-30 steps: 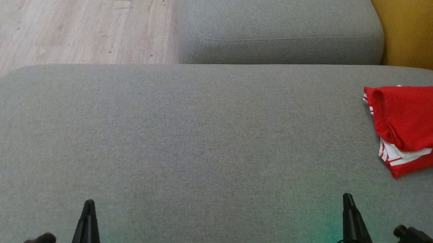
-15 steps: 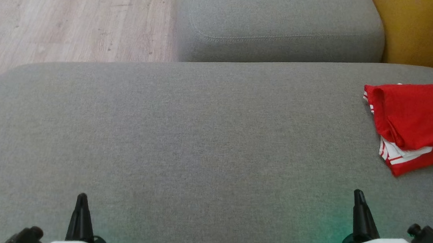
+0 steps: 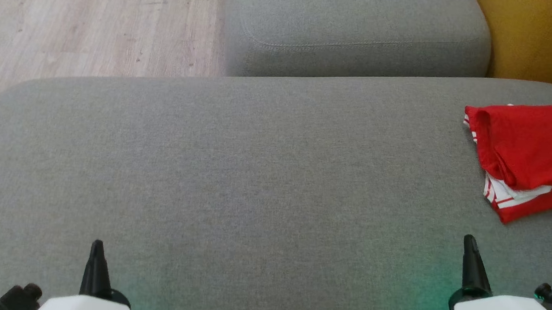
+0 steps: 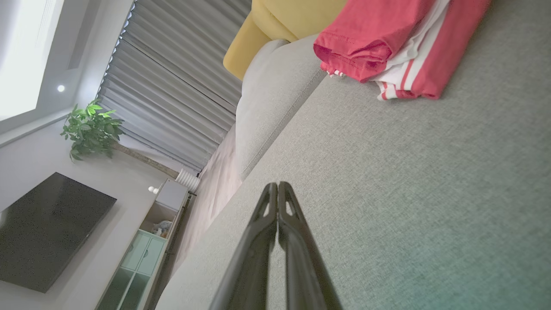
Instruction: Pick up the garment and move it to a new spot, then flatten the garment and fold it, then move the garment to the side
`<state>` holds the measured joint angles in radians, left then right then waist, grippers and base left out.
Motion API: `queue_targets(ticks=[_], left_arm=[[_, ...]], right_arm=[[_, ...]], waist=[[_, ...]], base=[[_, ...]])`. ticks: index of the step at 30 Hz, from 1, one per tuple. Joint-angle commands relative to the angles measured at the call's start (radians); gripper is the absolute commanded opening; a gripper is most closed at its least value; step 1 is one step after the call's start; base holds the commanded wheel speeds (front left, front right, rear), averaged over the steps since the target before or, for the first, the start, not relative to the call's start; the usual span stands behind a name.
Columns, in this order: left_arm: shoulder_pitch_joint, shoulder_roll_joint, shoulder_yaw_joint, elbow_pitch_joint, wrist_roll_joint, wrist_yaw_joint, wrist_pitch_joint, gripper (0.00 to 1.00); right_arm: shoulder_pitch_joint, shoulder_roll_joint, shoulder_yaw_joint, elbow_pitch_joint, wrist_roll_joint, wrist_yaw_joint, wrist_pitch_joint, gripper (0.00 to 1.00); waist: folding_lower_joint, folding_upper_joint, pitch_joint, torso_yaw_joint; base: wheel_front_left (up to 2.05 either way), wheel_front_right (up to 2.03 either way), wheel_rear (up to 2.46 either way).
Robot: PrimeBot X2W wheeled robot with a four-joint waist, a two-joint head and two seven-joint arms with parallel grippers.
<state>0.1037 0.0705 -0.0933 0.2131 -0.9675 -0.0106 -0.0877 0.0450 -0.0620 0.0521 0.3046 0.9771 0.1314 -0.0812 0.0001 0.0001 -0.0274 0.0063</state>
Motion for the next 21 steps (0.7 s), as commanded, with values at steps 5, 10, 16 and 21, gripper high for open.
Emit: queue_targets(ticks=[5, 10, 16, 21], left_arm=[[-0.067, 0.013, 0.039, -0.021, -0.072, -0.02, 0.015, 0.0], [-0.08, 0.014, 0.051, -0.016, -0.132, -0.03, 0.03, 0.0], [-0.097, 0.014, 0.065, -0.01, -0.204, -0.042, 0.047, 0.0], [-0.111, 0.013, 0.077, -0.005, -0.263, -0.052, 0.062, 0.0]], right_arm=[[-0.065, -0.017, -0.006, -0.039, 0.072, 0.0, 0.016, 0.0], [-0.073, -0.017, -0.018, -0.041, 0.131, 0.0, 0.03, 0.0], [-0.083, -0.017, -0.032, -0.044, 0.201, -0.001, 0.047, 0.0], [-0.091, -0.017, -0.043, -0.046, 0.259, -0.001, 0.062, 0.0]], waist=[[-0.0001, -0.0001, 0.003, -0.001], [-0.0001, -0.0001, 0.005, -0.001], [-0.0001, -0.0001, 0.009, -0.002], [-0.0001, -0.0001, 0.011, -0.002]], base=[[0.0, 0.0, 0.0], [0.0, 0.0, 0.0], [0.0, 0.0, 0.0], [0.0, 0.0, 0.0]])
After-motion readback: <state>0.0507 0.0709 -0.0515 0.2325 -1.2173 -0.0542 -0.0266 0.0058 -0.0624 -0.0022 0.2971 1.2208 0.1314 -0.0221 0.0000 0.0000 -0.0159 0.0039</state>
